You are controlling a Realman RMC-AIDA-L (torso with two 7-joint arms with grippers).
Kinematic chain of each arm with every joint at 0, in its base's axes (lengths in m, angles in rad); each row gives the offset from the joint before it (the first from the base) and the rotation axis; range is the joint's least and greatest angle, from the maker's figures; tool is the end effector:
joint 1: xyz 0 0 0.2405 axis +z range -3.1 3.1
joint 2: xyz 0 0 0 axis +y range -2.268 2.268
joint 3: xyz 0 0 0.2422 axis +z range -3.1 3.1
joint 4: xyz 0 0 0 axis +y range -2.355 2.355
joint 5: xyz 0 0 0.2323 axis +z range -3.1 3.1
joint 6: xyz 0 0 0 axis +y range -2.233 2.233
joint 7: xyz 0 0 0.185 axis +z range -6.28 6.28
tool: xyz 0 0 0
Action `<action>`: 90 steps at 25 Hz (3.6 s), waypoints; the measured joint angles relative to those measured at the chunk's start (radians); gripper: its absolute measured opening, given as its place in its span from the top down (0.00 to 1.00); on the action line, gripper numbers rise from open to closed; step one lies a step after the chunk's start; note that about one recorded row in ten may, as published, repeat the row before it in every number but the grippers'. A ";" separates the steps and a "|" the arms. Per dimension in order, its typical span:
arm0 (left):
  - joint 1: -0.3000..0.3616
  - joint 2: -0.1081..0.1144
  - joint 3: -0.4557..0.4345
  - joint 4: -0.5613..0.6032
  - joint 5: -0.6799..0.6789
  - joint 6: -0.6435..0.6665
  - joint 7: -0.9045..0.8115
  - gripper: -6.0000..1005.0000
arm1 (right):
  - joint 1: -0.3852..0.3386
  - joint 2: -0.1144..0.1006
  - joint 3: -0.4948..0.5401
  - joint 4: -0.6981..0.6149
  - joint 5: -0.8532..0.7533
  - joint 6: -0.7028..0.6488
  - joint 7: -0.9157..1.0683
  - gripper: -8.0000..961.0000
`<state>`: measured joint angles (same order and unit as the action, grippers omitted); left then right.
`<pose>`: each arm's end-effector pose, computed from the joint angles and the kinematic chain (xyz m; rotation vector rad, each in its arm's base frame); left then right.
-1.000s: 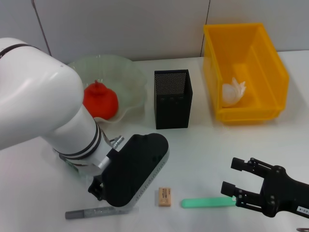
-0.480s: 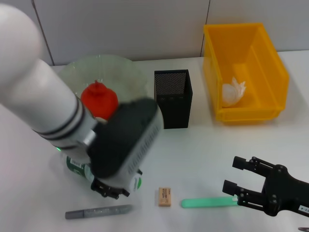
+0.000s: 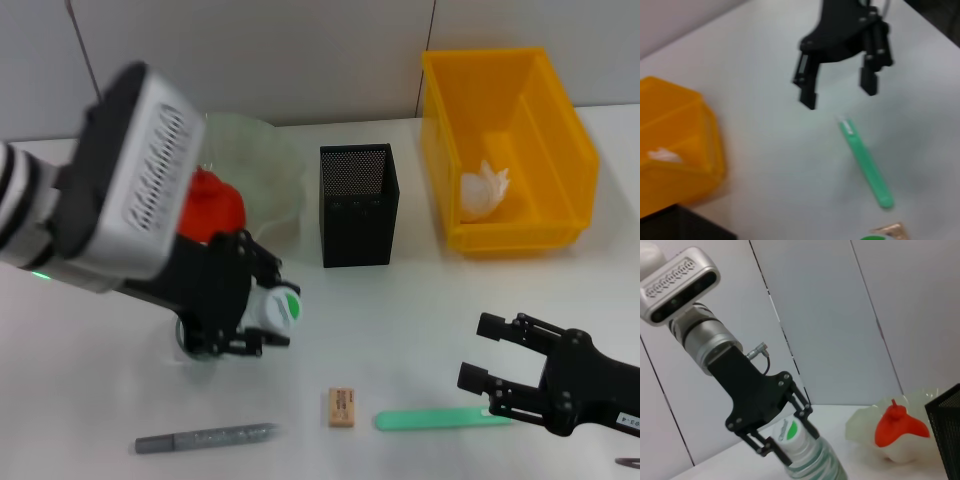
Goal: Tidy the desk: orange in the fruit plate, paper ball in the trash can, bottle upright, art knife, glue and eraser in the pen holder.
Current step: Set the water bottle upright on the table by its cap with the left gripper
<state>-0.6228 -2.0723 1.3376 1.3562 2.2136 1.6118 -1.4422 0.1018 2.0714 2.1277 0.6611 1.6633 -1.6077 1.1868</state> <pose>-0.1140 0.3587 -0.0375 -2.9987 0.6757 0.1470 0.2983 0.2579 -0.0228 -2.4692 0.7086 0.9897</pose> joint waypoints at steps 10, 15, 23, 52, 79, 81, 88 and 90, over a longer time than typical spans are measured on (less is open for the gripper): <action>0.098 0.000 -0.105 -0.037 -0.117 -0.090 -0.049 0.56 | 0.044 -0.018 0.026 0.005 -0.002 -0.039 0.045 0.18; 0.109 0.000 -0.125 -0.048 -0.118 -0.106 -0.136 0.56 | 0.053 -0.019 0.026 0.005 -0.004 -0.043 0.053 0.18; 0.115 0.001 -0.215 -0.081 -0.169 -0.120 -0.230 0.56 | 0.054 -0.015 0.026 0.005 -0.005 -0.044 0.053 0.18; 0.189 0.007 -0.423 -0.237 -0.276 -0.188 -0.131 0.53 | 0.056 -0.016 0.026 0.005 -0.005 -0.044 0.050 0.18; 0.220 0.003 -0.431 -0.380 -0.394 -0.232 0.031 0.50 | 0.067 -0.019 0.024 -0.005 -0.005 -0.040 0.051 0.18; 0.219 0.003 -0.431 -0.380 -0.395 -0.228 0.031 0.50 | 0.067 -0.019 0.024 -0.005 -0.005 -0.040 0.051 0.18; 0.218 0.004 -0.434 -0.374 -0.407 -0.225 0.031 0.28 | 0.063 -0.019 0.025 -0.004 -0.005 -0.042 0.051 0.18; 0.232 0.006 -0.466 -0.343 -0.446 -0.221 0.031 0.21 | 0.060 -0.019 0.025 -0.002 -0.005 -0.043 0.051 0.18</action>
<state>-0.3903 -2.0660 0.8713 1.0132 1.7676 1.3912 -1.4110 0.1615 2.0524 2.1526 0.6589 1.6583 -1.6504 1.2381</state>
